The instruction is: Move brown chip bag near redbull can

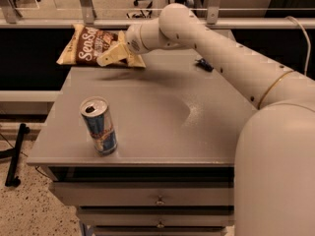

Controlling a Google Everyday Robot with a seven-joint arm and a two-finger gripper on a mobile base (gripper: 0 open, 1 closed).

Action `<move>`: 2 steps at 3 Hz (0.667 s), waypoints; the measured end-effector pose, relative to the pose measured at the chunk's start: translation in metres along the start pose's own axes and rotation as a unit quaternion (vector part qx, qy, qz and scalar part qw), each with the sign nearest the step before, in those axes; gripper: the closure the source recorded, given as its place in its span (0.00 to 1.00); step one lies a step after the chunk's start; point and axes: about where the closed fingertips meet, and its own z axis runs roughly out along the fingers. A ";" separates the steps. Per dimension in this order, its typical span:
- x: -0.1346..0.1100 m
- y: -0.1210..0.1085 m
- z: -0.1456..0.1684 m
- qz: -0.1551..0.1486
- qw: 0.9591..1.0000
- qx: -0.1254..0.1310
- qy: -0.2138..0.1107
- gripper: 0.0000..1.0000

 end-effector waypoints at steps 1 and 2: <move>0.007 -0.002 0.000 0.005 1.000 0.001 0.006 0.00; 0.020 -0.004 -0.001 0.007 1.000 0.002 0.014 0.18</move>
Offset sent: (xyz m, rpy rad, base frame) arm 0.0035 -0.0244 -0.0274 -0.0339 0.0299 -0.0276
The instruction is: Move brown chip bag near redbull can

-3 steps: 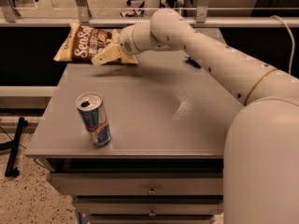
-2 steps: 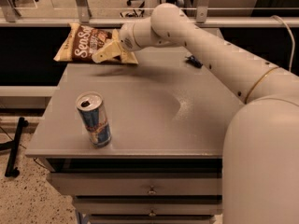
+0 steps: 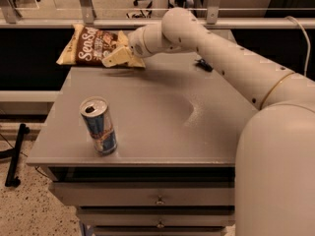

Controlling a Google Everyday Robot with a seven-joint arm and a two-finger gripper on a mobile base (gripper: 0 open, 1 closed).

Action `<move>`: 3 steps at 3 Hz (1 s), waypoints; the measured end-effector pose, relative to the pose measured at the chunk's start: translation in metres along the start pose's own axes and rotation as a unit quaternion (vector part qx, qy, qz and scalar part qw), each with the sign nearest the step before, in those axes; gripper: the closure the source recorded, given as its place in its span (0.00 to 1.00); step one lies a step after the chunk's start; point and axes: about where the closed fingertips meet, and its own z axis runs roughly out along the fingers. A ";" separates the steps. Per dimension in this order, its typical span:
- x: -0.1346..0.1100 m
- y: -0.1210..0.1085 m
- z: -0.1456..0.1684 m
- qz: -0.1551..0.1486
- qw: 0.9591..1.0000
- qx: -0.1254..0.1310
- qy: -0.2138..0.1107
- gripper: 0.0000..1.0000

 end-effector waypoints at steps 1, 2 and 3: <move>0.004 -0.003 -0.002 -0.003 1.000 0.003 0.002 0.41; 0.000 -0.004 -0.004 -0.011 1.000 0.004 0.000 0.64; -0.007 -0.002 -0.006 -0.021 1.000 0.001 -0.002 0.88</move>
Offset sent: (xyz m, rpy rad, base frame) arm 0.0042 -0.0113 0.0119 -0.0173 -0.0458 -0.0003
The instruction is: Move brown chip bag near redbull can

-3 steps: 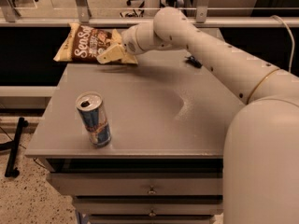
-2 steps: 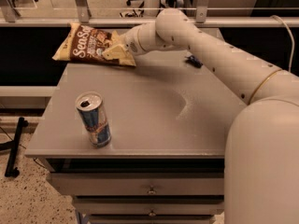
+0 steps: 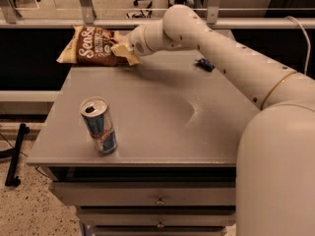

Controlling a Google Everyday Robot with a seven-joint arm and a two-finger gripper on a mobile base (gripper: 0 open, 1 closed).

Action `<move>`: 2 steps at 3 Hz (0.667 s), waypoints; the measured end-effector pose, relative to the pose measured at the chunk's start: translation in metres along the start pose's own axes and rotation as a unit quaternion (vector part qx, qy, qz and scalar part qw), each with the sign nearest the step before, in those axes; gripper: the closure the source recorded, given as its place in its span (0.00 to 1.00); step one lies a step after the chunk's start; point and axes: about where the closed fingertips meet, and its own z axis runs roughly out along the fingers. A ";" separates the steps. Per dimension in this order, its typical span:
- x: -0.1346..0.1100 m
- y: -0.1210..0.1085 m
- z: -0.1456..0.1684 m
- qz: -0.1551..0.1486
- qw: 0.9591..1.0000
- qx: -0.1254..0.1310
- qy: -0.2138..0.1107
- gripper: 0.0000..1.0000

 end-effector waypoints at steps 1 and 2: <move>-0.017 0.008 -0.013 -0.008 1.000 -0.012 -0.007 1.00; -0.028 0.033 -0.034 0.008 0.999 -0.040 -0.027 1.00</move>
Offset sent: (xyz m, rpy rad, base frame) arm -0.0879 -0.0061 0.0569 0.1554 0.0791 0.1212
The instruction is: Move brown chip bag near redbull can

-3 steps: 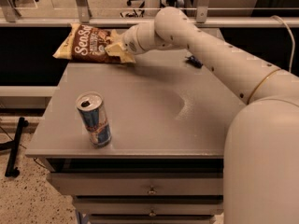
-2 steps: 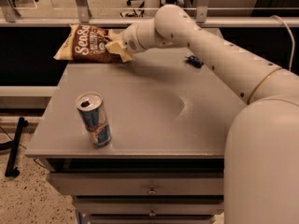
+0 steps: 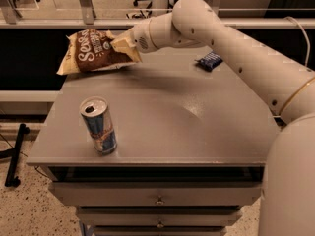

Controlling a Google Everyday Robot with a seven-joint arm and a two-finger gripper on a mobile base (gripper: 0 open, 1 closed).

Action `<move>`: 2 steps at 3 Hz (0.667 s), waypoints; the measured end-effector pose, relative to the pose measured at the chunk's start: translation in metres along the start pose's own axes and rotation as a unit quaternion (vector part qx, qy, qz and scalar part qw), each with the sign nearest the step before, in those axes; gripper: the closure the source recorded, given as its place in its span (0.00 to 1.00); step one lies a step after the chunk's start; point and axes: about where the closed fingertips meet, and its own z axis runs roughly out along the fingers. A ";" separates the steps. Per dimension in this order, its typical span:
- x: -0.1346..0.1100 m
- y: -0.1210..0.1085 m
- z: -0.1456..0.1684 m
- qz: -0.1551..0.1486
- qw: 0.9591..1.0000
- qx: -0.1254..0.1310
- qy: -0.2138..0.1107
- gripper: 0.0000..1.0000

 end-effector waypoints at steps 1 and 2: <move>0.000 0.038 -0.025 0.038 0.998 -0.046 -0.018 1.00; 0.002 0.072 -0.052 0.079 0.994 -0.072 -0.029 1.00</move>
Offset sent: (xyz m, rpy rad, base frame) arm -0.1419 -0.0358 0.0174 0.1969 0.2716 0.0901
